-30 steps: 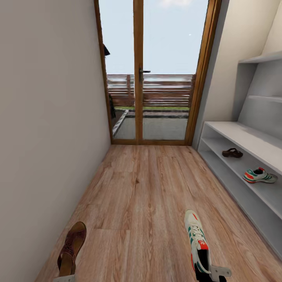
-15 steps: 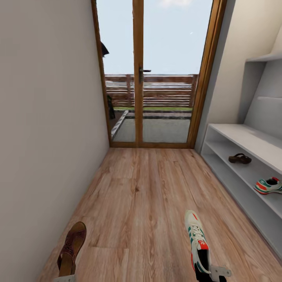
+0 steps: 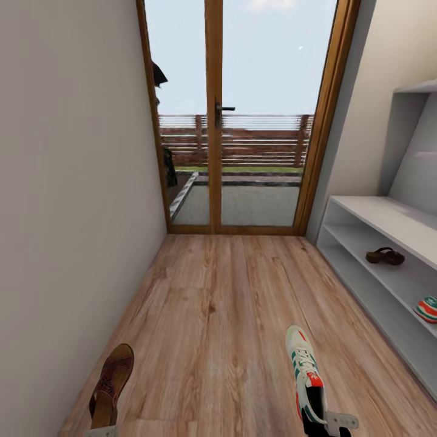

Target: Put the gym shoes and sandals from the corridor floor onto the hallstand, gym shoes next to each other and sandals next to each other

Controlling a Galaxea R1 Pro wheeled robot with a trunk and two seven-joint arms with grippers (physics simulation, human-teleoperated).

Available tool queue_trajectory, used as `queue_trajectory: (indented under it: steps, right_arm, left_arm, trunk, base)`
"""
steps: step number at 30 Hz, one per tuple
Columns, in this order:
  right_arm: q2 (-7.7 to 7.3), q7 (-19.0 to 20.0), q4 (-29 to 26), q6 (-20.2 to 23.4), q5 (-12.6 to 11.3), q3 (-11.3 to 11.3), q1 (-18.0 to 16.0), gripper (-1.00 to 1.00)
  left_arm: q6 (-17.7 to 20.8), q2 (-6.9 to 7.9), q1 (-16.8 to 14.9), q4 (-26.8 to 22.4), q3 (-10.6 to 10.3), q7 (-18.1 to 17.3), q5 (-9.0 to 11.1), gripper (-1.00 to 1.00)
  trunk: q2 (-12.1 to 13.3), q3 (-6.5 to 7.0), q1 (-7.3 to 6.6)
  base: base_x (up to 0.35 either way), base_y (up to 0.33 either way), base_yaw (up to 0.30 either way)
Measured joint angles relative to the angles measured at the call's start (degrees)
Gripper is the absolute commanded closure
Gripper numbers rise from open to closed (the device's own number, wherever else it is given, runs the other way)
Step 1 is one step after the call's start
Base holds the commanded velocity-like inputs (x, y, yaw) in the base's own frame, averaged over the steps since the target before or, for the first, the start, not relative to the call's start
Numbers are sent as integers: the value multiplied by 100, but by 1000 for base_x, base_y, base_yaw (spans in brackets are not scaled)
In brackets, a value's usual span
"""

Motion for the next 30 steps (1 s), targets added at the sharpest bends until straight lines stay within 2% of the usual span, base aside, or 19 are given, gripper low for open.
queue_trajectory:
  steps: [30]
  right_arm:
    - [2, 0, 0, -9, -7, -5, 0, 100]
  left_arm:
    - [0, 3, 0, 0, 0, 0, 0, 100]
  trunk:
    - [0, 0, 0]
  base:
    - [338, 0, 0]
